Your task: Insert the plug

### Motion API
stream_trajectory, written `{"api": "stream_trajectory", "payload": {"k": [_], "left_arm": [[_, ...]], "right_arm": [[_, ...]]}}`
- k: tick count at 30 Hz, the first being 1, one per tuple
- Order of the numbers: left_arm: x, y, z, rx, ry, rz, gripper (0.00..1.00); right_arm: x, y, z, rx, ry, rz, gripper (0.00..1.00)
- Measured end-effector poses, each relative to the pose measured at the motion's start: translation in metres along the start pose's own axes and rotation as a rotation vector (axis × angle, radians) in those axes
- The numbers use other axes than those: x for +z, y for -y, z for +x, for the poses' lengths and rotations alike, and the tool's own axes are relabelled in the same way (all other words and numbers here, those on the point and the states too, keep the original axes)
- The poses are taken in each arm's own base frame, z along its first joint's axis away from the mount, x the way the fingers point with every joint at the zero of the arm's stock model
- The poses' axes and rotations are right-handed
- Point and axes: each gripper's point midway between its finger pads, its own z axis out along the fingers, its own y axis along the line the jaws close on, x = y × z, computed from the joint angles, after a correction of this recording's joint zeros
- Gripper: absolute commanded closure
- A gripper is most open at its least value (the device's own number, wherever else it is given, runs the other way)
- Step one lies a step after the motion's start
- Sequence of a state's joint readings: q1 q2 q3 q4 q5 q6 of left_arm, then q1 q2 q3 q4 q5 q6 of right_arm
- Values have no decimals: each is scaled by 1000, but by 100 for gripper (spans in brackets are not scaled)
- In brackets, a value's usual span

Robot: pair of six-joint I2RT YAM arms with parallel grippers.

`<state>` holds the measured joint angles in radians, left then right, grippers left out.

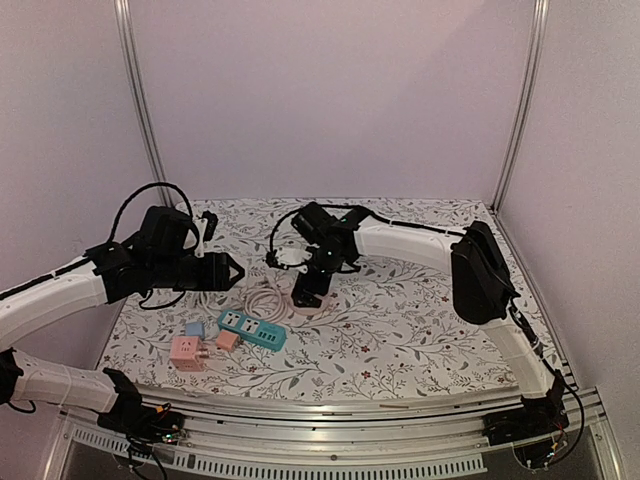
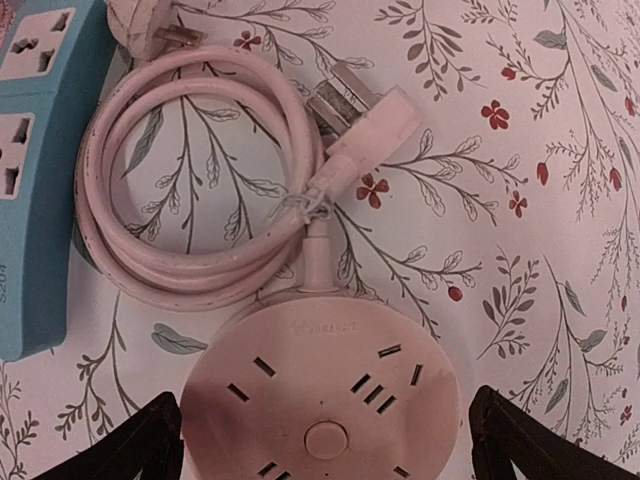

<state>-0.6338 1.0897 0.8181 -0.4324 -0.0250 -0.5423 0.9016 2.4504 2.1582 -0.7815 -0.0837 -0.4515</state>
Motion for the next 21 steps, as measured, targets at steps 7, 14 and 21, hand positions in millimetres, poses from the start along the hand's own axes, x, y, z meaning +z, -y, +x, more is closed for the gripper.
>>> {"api": "stream_trajectory", "payload": {"k": [7,14,21], "left_arm": [[1,0,1,0,-3,-2,100],[1,-1,1,0,-4,-3,100],[3,0,2,0,-11,-1,100]], "right_arm": [[5,6,-7,29,30,-10,1],[6,-1,-3,71,46,-103,1],[7,-7,0,81,41,-137,1]]}}
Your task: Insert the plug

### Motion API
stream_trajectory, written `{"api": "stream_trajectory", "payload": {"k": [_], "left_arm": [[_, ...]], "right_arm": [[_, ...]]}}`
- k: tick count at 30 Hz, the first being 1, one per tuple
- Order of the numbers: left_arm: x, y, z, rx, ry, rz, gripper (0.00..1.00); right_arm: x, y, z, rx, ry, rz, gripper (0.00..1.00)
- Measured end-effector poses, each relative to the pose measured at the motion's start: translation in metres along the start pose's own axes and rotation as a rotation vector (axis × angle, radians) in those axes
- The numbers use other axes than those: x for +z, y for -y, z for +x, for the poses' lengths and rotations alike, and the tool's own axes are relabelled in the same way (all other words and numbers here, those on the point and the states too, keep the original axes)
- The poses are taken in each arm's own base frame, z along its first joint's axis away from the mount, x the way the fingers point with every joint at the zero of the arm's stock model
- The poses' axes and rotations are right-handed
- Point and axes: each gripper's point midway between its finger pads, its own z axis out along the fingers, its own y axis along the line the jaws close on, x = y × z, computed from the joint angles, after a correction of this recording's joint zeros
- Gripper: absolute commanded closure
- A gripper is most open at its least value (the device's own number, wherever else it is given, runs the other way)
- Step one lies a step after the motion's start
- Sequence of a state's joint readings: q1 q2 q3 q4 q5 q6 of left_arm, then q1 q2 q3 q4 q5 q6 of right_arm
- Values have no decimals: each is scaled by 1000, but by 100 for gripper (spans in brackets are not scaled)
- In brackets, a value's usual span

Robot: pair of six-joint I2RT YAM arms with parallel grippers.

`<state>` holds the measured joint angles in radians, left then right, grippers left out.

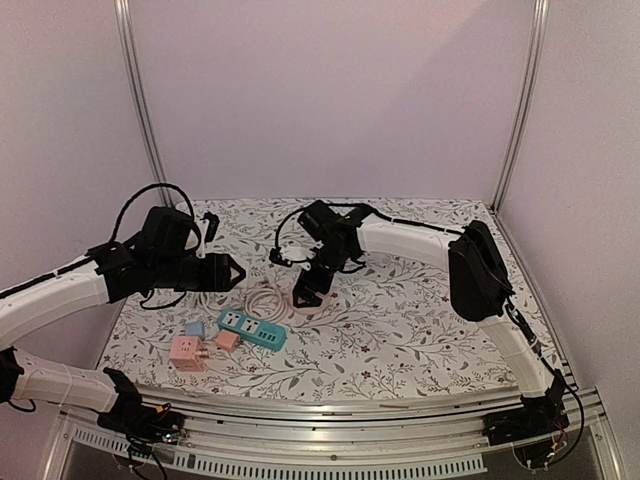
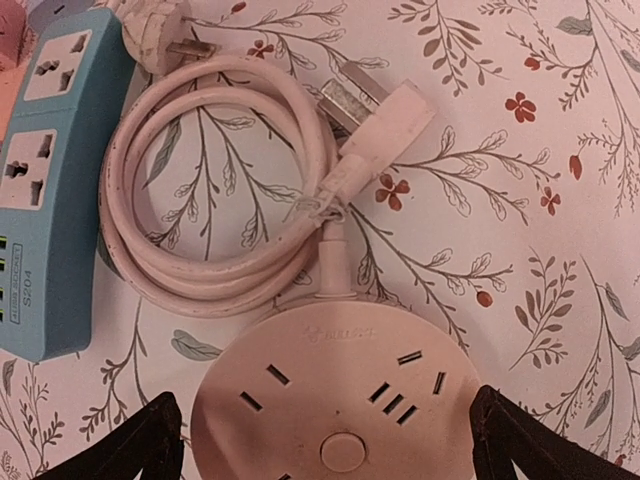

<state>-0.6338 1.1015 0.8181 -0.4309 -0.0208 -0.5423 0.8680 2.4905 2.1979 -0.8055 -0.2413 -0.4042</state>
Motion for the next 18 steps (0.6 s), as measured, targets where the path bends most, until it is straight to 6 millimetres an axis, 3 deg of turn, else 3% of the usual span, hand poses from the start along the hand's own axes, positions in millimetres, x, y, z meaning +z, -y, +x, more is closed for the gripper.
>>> {"api": "stream_trajectory", "payload": {"k": [12,18], "left_arm": [[0,1,1,0,-3,4,100],[0,1,1,0,-3,4,100]], "right_arm": [[2,9,1,10,-10,67,1],[4,-6,-5,-33,-10,64,1]]}}
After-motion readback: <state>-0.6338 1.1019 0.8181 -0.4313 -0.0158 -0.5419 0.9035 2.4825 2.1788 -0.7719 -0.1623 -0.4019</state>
